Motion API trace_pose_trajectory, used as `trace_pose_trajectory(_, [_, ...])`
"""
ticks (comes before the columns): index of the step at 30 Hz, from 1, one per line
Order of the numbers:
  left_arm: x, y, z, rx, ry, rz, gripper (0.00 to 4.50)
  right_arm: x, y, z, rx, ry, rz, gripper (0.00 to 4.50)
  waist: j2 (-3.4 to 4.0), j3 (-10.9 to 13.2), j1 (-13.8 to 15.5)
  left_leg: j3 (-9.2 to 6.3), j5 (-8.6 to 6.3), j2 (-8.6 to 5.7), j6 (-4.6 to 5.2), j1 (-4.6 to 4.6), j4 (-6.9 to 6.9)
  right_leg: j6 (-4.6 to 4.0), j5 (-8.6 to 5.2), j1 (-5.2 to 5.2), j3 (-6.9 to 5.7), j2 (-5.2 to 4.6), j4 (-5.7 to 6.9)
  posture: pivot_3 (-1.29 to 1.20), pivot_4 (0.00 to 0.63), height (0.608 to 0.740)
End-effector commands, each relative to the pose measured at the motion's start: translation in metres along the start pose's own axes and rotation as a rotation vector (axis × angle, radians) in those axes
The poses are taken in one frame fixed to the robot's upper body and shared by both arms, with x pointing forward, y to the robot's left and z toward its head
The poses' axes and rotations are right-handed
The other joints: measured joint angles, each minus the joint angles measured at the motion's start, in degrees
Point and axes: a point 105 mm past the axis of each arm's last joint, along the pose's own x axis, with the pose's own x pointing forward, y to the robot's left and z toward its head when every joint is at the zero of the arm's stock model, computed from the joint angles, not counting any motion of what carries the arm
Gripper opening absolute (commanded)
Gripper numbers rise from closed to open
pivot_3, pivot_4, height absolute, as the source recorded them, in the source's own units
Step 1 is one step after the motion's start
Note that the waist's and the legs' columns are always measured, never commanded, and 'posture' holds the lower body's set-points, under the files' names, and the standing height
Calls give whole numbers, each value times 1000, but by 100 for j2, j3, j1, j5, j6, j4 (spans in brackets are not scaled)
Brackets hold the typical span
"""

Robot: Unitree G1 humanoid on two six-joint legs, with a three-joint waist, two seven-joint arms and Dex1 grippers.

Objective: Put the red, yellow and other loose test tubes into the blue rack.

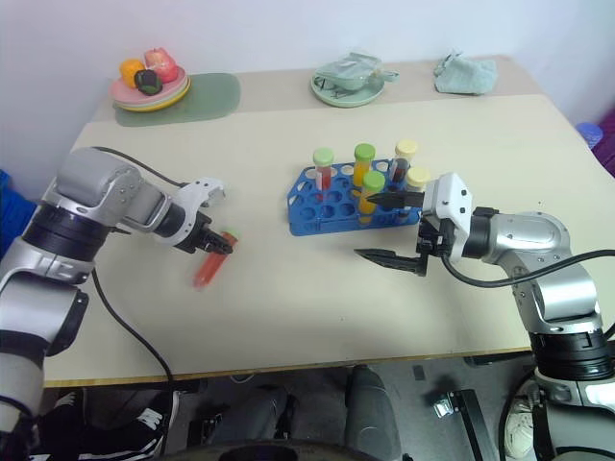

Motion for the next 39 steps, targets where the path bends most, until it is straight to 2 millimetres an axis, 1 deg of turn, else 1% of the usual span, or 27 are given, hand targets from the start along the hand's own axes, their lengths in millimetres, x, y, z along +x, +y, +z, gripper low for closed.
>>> trace_pose_trajectory(1, [-11,-2,7,33,-53,7,738,-3,-4,9,-46,-10,-6,4500,0,0,-1,0,0,0,0,0,0,0,0,0,0,0,0,0,150,740])
trace_pose_trajectory(3, [-19,-3,15,90,-111,25,738,-4,-4,9,-45,-7,-10,4500,0,0,-1,0,0,0,0,0,0,0,0,0,0,0,0,0,150,740])
trace_pose_trajectory(5, [-31,-3,26,203,-203,77,738,-7,-4,8,-38,-5,-16,4500,0,0,-4,0,0,1,0,-2,0,0,0,-1,0,0,0,0,150,740])
trace_pose_trajectory(7, [-49,-18,41,338,-333,73,738,-12,-5,7,-31,4,-39,4500,0,0,-2,1,0,3,0,-3,0,0,0,-3,0,0,0,0,150,740])
trace_pose_trajectory(10, [-70,-41,56,458,-515,23,738,-25,-11,8,-24,20,-100,4500,0,0,22,3,0,3,0,-7,0,-1,0,-2,1,-1,-3,0,150,740])
trace_pose_trajectory(13, [-81,-57,68,546,-711,-18,738,-34,-17,9,-14,20,-161,4500,1,-1,16,5,0,3,0,-3,1,-2,1,1,1,-3,-4,0,150,740])
trace_pose_trajectory(14, [-83,-67,72,567,-806,-69,738,-35,-16,9,-9,22,-167,4500,1,-2,14,6,0,4,0,-1,0,-3,2,2,1,-2,-5,0,150,740])
trace_pose_trajectory(17, [-76,-82,73,667,-1012,-91,738,-33,-13,10,-4,18,-177,4500,3,-3,11,20,0,14,0,4,-1,-8,6,3,1,2,-7,0,150,740])
trace_pose_trajectory(22, [-58,-104,68,806,-1258,-152,738,-33,-16,14,-3,3,-212,4500,2,-4,22,60,0,26,0,3,2,-20,15,-2,9,7,-9,0,150,740])
trace_pose_trajectory(23, [-55,-106,71,779,-1307,-162,738,-34,-16,13,-2,5,-220,4500,1,-4,41,66,0,27,0,4,2,-23,18,0,10,8,-11,0,150,740])
trace_pose_trajectory(25, [-48,-111,76,784,-1384,-142,738,-36,-16,13,4,7,-230,4500,0,-5,104,69,0,27,1,4,6,-20,24,6,9,7,-18,0,150,740])
trace_pose_trajectory(29, [-31,-118,81,828,-1442,-107,738,-37,-18,15,5,7,-244,4500,-2,-6,167,76,0,27,3,6,10,-17,33,11,12,8,-25,0,150,740])
trace_pose_trajectory(32, [-24,-120,89,832,-1513,-95,738,-36,-19,16,1,8,-248,4500,-2,-6,174,76,0,27,4,7,10,-16,34,13,13,8,-26,0,150,740])
trace_pose_trajectory(33, [-19,-121,93,818,-1515,-97,738,-36,-20,16,2,9,-248,4500,-2,-6,174,76,0,27,4,6,12,-15,35,14,12,8,-26,0,150,740])
trace_pose_trajectory(35, [-10,-127,100,768,-1540,-138,738,-35,-20,16,2,8,-248,4500,-3,-6,173,76,0,26,5,7,12,-14,36,15,12,8,-27,0,150,740])
trace_pose_trajectory(36, [-4,-131,101,769,-1534,-152,738,-34,-20,16,2,9,-248,4500,-3,-6,172,76,-1,27,5,7,12,-12,36,16,12,8,-29,0,150,740])
trace_pose_trajectory(39, [7,-141,102,759,-1536,-195,738,-36,-20,18,0,13,-254,4500,-3,-6,165,77,-1,27,6,8,12,-11,37,17,12,8,-30,0,150,740])
